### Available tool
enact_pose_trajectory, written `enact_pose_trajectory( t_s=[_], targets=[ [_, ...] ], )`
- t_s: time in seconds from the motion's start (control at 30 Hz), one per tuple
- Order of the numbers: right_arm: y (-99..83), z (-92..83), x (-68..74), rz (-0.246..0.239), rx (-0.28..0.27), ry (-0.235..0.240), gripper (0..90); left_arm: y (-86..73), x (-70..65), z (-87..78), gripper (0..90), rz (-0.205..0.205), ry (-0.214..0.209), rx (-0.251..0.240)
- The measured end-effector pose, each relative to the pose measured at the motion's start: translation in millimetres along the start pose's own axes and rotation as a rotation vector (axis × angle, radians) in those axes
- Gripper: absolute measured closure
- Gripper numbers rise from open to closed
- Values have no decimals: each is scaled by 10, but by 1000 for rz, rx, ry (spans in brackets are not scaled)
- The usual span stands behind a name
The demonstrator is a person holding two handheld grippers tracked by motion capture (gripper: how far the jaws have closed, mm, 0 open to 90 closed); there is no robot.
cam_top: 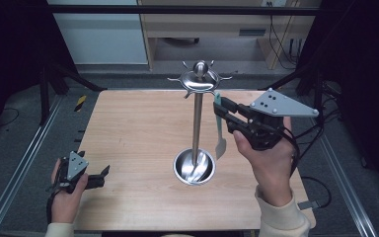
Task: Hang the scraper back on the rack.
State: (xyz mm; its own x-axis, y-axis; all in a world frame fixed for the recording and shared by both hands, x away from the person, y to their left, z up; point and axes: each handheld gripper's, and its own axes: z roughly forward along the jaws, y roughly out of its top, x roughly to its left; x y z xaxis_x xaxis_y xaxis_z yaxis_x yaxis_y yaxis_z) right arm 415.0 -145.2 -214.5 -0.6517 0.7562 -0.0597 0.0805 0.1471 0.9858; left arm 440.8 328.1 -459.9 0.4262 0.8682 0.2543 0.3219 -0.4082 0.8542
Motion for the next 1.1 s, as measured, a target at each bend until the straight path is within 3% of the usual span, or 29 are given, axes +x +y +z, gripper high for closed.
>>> enact_pose_trajectory(
  t_s=[0.23, 0.77, 0.9, 1.1],
  targets=[
    [-35, 89, 7, 16, -14, -8, 743, 3, -2, -3, 20, 2, -2, -3],
    [-55, 90, 7, 15, -22, -5, 733, 7, -2, 3, 20, 9, -4, 1],
    [-60, 80, 39, -12, 3, 17, 605, 7, -2, 0, 20, 10, -4, 2],
    [-77, 11, 19, -31, 38, -28, 460, 5, 2, -2, 20, 9, 0, 2]
  ],
)
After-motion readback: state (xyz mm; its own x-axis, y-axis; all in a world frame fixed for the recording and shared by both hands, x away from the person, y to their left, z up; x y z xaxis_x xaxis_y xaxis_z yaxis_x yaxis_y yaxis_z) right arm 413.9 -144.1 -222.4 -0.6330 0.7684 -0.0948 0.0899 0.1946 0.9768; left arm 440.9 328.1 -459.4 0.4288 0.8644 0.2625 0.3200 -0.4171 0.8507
